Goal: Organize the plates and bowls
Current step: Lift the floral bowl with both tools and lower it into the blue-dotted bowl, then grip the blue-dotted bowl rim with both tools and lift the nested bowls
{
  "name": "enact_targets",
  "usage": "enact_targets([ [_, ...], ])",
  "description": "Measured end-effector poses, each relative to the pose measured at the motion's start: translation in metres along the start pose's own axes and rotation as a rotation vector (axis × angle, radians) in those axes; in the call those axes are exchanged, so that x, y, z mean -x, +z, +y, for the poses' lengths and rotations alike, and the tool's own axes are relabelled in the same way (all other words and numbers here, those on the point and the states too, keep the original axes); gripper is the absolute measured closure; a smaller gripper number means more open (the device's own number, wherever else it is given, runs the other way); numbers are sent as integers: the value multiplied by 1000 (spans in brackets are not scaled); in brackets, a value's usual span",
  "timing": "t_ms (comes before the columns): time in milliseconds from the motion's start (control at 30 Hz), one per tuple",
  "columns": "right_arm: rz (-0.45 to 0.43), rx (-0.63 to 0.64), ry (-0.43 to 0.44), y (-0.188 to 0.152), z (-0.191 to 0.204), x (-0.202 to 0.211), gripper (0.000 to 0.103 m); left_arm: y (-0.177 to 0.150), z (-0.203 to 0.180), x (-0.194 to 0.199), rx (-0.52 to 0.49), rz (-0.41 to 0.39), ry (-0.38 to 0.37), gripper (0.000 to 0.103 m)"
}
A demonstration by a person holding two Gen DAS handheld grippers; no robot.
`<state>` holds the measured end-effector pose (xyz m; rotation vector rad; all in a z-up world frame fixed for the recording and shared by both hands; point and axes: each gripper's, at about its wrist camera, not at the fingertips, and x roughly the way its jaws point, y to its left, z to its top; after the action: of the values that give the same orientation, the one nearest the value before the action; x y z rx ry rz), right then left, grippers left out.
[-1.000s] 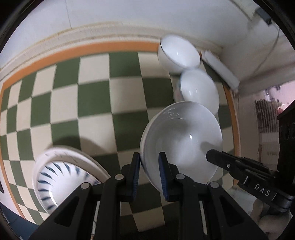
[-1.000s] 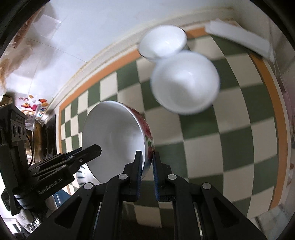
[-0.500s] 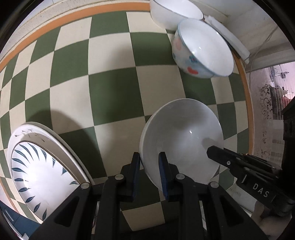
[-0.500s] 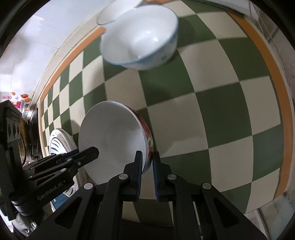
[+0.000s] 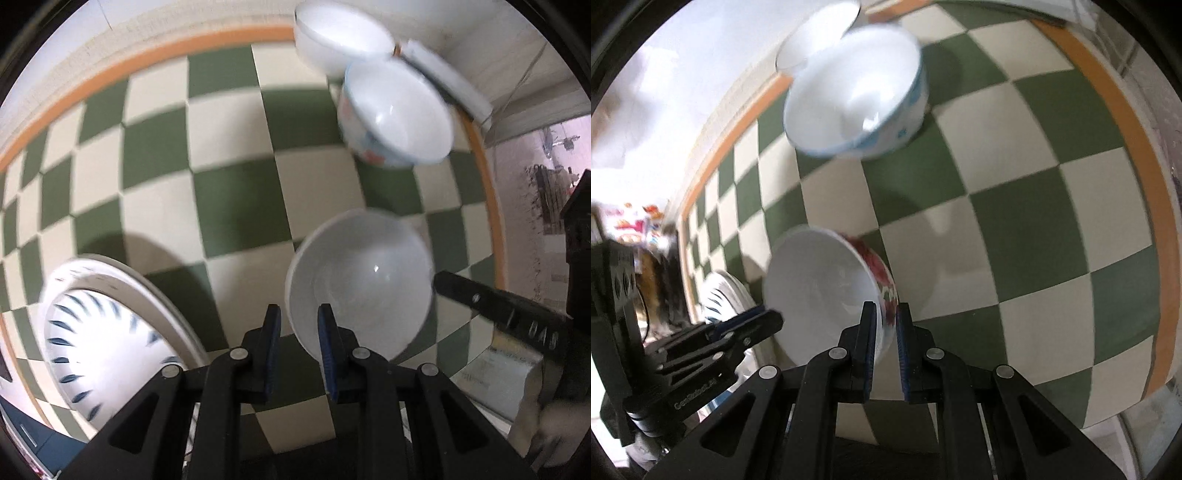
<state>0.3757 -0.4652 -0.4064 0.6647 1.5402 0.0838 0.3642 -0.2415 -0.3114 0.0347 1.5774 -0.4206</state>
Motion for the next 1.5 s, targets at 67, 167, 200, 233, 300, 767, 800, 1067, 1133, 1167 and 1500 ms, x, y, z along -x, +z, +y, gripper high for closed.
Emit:
enact_targets([
  [67,-32,-16,16,6,-5,18,90,7,0,19,-4,-39,-4,82],
  [167,-83,-32,35,22,-12,47,79,25,2,35,21,-79,5,75],
  [200,-106,-39,42,30,-15,58,67,34,4,37,29,-92,1,73],
  [233,-116,-42,46,37,-14,63,62,44,6,38,37,-97,7,73],
  [300,-143,-54,50,54,-17,74,57,65,6,34,57,-94,-2,73],
  [767,-130,-66,12,132,-20,50,57,154,-11,-26,76,25,-62,73],
  [800,-121,-65,11,136,-20,44,57,157,-12,-31,74,36,-61,73],
  [1067,-63,-74,11,153,-23,3,61,163,-22,-55,38,39,-43,87],
  [1133,-59,-67,6,152,-20,-2,82,164,-24,-57,28,35,-45,91],
  [1167,-60,-67,-6,152,-19,-3,89,163,-25,-58,25,31,-52,93],
  [1500,-79,-31,-41,146,-7,0,91,154,-30,-44,-4,-17,-22,93],
])
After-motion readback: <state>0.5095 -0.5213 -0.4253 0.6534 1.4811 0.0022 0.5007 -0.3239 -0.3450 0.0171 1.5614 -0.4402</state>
